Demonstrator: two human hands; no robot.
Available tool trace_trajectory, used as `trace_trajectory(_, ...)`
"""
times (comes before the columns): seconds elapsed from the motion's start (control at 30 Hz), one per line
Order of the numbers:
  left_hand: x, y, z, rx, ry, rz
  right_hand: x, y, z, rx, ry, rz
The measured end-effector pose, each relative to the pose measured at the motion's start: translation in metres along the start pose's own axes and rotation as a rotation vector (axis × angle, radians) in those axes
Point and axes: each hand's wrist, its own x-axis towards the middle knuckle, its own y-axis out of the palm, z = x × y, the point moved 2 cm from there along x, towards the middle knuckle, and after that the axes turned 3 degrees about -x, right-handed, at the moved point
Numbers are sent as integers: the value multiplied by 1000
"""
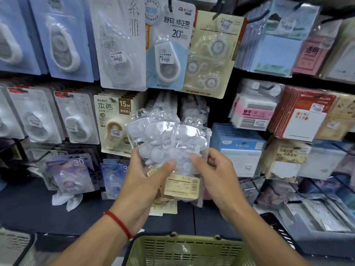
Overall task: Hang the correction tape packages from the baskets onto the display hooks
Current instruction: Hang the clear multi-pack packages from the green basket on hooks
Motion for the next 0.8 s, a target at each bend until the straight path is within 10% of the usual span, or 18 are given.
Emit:
trace_trajectory(0.67, 3, -15, -7, 190, 178, -98, 25, -17, 4, 97, 6, -182)
trace_trajectory(0.8, 3, -17, -6, 248, 210, -137, 25, -24, 5, -187, -53, -263)
